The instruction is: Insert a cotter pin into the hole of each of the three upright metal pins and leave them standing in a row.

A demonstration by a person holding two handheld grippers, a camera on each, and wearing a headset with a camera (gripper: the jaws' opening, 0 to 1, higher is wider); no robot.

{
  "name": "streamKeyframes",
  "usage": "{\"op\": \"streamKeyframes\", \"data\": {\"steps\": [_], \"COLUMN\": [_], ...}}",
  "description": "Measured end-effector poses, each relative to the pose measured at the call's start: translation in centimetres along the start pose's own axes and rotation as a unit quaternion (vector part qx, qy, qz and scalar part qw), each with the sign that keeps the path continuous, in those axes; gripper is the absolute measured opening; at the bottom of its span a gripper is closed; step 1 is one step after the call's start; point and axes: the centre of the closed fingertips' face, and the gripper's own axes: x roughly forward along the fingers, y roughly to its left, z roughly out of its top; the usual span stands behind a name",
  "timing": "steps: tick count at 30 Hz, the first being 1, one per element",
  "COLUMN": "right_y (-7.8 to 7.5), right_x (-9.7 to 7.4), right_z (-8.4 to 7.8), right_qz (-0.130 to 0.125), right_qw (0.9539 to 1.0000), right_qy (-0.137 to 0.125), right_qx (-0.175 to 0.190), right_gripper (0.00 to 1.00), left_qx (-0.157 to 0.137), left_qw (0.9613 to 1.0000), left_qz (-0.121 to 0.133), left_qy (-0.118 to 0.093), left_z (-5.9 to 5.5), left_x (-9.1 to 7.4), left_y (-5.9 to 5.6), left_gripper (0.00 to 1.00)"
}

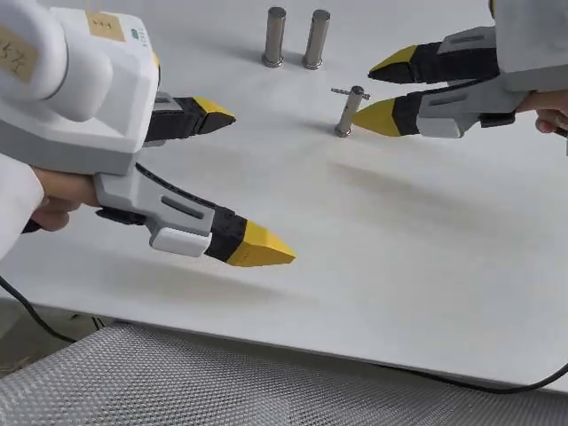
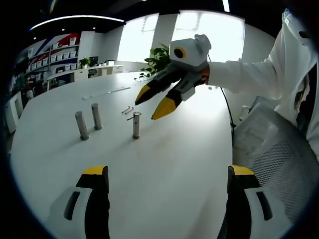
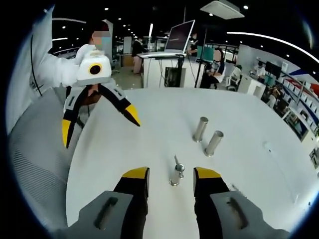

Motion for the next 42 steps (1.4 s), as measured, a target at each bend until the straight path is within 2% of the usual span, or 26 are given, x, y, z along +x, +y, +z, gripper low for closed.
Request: {"op": "streamKeyframes", "data": {"steps": [3, 6, 9, 10, 11, 13, 17, 21, 22, 24, 29, 35, 42], "right_y": [0.9, 0.8, 2.4, 2.1, 2.2, 3.3, 4.0, 4.3, 4.3, 4.1, 4.4, 5.2, 4.4], "right_x": [-1.6, -2.6, -3.6, -3.9, -4.2, -4.6, -5.4, -6.1, -6.4, -6.7, -7.0, -7.3, -8.3], "right_z": [0.7, 0.1, 0.2, -0.2, -0.7, -1.1, -2.8, -4.7, -5.3, -6.1, -7.5, -8.0, -7.4], "right_qz": [-0.017, -0.028, -0.033, -0.035, -0.036, -0.041, -0.055, -0.071, -0.082, -0.100, -0.111, -0.114, -0.143], "right_qw": [0.9997, 0.9990, 0.9967, 0.9963, 0.9958, 0.9945, 0.9909, 0.9856, 0.9819, 0.9777, 0.9719, 0.9685, 0.9639], "right_qy": [-0.011, -0.022, -0.046, -0.048, -0.048, -0.048, -0.040, -0.027, -0.022, -0.014, 0.006, 0.016, 0.002], "right_qx": [0.015, 0.028, 0.059, 0.062, 0.070, 0.084, 0.117, 0.151, 0.169, 0.184, 0.208, 0.221, 0.225], "right_gripper": [0.35, 0.41, 0.56, 0.61, 0.66, 0.70, 0.80, 0.82, 0.84, 0.89, 0.97, 0.98, 0.98], "left_qx": [-0.002, -0.003, -0.007, -0.008, -0.009, -0.005, -0.008, -0.013, -0.014, -0.017, -0.023, -0.028, -0.023], "left_qw": [1.0000, 0.9999, 0.9997, 0.9996, 0.9995, 0.9996, 0.9994, 0.9992, 0.9991, 0.9990, 0.9984, 0.9976, 0.9970], "left_qz": [0.004, 0.009, 0.012, 0.013, 0.014, 0.017, 0.019, 0.024, 0.025, 0.026, 0.034, 0.044, 0.055], "left_qy": [-0.006, -0.012, -0.022, -0.024, -0.025, -0.023, -0.026, -0.030, -0.030, -0.033, -0.038, -0.046, -0.049], "left_z": [0.4, 0.7, 0.9, 1.0, 0.9, 0.8, 1.0, 1.0, 1.0, 1.1, 1.3, 1.6, 2.1], "left_x": [-0.1, -0.1, 0.1, 0.1, -0.9, -1.3, -1.6, -1.7, -1.7, -1.8, -1.9, -2.0, -1.8], "left_y": [-0.1, 0.0, 0.2, 0.2, 0.7, 0.9, 0.9, 1.1, 1.1, 1.2, 2.2, 3.0, 4.3], "left_gripper": [0.99, 0.99, 0.99, 0.99, 0.99, 0.99, 0.99, 0.99, 0.99, 0.99, 0.99, 0.99, 0.99]}}
